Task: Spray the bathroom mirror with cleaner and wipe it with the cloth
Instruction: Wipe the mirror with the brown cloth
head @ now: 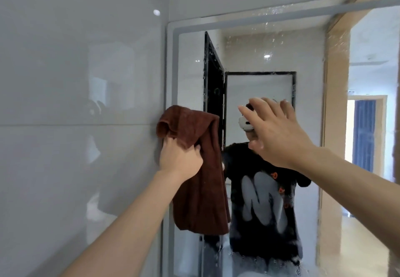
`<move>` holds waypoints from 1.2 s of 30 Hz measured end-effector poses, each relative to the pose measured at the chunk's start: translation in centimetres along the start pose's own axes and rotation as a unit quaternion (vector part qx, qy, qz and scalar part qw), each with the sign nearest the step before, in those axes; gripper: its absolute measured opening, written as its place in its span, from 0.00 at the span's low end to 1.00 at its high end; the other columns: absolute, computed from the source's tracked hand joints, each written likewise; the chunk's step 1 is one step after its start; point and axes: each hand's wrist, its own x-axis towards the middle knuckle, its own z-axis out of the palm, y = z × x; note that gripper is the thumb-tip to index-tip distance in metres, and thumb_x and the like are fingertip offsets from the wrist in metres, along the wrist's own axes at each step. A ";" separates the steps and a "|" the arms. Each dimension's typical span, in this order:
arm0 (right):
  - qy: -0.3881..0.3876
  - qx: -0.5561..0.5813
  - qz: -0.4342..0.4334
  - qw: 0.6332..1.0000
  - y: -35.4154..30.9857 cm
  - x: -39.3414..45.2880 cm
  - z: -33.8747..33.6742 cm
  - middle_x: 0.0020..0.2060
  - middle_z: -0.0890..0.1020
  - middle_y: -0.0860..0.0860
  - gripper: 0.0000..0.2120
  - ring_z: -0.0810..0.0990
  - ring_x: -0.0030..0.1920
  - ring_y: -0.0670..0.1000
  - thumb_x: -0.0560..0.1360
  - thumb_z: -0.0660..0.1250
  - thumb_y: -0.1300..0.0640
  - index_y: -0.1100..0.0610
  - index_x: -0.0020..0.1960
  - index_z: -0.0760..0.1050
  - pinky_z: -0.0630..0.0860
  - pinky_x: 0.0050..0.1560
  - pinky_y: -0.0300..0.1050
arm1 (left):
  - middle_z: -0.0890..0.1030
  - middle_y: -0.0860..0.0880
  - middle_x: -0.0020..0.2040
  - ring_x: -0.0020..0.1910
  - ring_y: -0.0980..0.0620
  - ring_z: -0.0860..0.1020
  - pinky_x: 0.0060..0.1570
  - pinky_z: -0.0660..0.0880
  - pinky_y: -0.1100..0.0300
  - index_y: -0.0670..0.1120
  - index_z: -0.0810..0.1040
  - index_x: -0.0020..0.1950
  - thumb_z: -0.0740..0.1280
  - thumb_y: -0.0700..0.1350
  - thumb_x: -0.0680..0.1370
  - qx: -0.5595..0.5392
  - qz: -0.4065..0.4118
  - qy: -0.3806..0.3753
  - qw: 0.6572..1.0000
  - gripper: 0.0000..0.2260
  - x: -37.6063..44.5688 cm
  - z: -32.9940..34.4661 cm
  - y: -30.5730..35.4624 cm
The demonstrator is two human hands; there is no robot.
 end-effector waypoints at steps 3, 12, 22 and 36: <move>0.004 0.013 0.003 1.000 -1.3 -1.1 0.8 0.75 0.64 0.56 0.42 0.61 0.77 0.61 0.71 0.73 0.49 0.53 0.78 0.57 0.56 0.75 0.69 | 0.68 0.38 0.73 0.70 0.37 0.66 0.71 0.62 0.50 0.42 0.66 0.74 0.62 0.50 0.78 -0.009 -0.048 -0.016 0.999 0.25 -1.8 1.2 -2.7; -0.013 0.132 -0.023 0.991 -8.5 -7.3 3.4 0.65 0.74 0.55 0.27 0.74 0.62 0.58 0.72 0.70 0.52 0.56 0.69 0.70 0.73 0.61 0.55 | 0.68 0.39 0.72 0.69 0.38 0.67 0.70 0.64 0.48 0.42 0.62 0.76 0.63 0.44 0.78 -0.095 -0.106 -0.096 0.985 0.27 -11.4 4.2 -3.2; -0.162 0.264 -0.087 0.947 -19.0 -16.1 6.9 0.45 0.77 0.54 0.06 0.78 0.41 0.58 0.74 0.65 0.55 0.58 0.47 0.76 0.73 0.36 0.50 | 0.78 0.34 0.60 0.61 0.31 0.73 0.62 0.71 0.39 0.40 0.76 0.61 0.64 0.50 0.73 -0.033 -0.002 -0.149 0.988 0.20 -16.4 5.9 -1.7; -0.125 0.183 0.093 0.971 -19.8 -15.2 9.5 0.78 0.60 0.65 0.49 0.54 0.79 0.66 0.69 0.76 0.51 0.60 0.81 0.52 0.47 0.80 0.62 | 0.62 0.43 0.75 0.70 0.40 0.64 0.56 0.77 0.50 0.54 0.54 0.75 0.68 0.38 0.71 -0.002 0.167 -0.232 0.958 0.38 -11.9 3.9 -0.1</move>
